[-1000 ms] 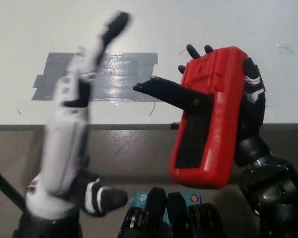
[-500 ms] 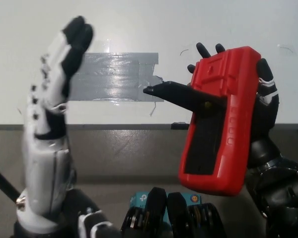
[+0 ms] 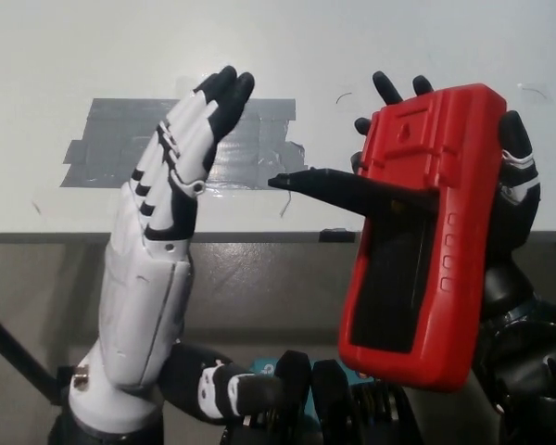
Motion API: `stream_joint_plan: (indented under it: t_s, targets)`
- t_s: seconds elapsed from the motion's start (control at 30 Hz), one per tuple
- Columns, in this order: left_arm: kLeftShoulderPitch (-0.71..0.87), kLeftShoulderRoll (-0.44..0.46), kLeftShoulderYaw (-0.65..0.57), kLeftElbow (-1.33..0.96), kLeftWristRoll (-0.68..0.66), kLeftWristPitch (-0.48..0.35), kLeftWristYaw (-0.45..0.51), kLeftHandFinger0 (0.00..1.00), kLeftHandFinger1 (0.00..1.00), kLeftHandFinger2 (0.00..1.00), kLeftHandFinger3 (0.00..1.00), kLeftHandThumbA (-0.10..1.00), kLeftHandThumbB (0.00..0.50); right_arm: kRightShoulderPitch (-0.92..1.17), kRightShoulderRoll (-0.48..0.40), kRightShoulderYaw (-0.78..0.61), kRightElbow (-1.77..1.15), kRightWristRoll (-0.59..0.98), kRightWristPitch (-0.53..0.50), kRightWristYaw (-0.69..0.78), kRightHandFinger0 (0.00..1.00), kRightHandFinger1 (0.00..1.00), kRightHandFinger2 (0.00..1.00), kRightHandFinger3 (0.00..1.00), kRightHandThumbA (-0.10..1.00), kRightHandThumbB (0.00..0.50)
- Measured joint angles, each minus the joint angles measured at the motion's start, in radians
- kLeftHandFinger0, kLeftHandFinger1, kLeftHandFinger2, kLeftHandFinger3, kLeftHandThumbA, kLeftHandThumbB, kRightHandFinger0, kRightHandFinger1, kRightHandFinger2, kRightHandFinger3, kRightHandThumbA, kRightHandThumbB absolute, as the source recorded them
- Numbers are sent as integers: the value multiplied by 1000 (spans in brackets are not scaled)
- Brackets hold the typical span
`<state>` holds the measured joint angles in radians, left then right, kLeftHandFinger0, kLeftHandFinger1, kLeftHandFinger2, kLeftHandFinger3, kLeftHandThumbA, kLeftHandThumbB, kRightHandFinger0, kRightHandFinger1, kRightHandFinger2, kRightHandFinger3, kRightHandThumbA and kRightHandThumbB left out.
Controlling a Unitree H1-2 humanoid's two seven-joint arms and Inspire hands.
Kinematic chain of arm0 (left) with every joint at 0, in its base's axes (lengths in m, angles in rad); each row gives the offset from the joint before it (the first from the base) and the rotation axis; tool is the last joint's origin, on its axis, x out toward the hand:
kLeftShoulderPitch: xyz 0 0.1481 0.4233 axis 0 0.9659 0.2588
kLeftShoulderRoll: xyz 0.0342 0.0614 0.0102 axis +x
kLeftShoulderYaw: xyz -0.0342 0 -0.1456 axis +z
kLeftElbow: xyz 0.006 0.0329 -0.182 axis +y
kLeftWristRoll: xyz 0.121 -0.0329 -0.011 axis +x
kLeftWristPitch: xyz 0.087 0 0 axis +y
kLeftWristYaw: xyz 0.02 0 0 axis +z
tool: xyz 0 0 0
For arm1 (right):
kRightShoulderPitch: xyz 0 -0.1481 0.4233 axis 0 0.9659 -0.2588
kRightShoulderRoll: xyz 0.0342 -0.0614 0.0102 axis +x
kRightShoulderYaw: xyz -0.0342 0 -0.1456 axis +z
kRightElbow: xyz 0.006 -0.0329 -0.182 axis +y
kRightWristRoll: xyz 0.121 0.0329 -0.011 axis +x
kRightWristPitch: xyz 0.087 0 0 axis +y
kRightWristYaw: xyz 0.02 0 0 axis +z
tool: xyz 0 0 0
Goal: The robot first picks the multimeter with right hand and then unfolds the black stand on the back of it using left hand
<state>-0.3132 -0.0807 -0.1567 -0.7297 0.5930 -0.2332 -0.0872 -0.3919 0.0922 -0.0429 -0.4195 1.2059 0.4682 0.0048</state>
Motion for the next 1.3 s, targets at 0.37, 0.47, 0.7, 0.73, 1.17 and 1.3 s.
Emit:
stream_joint_plan:
  t_s: [0.37,0.47,0.7,0.73,1.17,1.3]
  targets:
    - [-2,0,-33,-24,-66,43,-28,1000,848,855,1000,1000,500,0,-2,-1,0,5,0,0,0,0,233,165,-100,175]
    - [0,0,-45,-35,-64,46,-32,1000,839,909,1000,1000,500,0,-2,-1,0,6,-1,0,0,0,244,174,-100,164]
    - [19,-1,-61,-35,-43,47,-44,1000,793,852,1000,1000,500,0,-1,0,-23,6,-2,-1,0,0,251,160,-100,167]
    - [19,-1,-63,-35,-41,47,-45,1000,785,848,1000,1000,500,0,-1,0,-31,6,-2,-1,0,0,239,146,-100,174]
    - [19,-2,-67,-18,-19,40,-45,1000,801,845,1000,1000,500,0,-2,9,-91,36,-2,-4,0,0,47,77,-100,184]
    - [25,-5,-70,-16,-16,38,-45,1000,789,871,1000,1000,494,-1,-2,9,-93,48,-2,-5,0,0,53,63,-100,176]
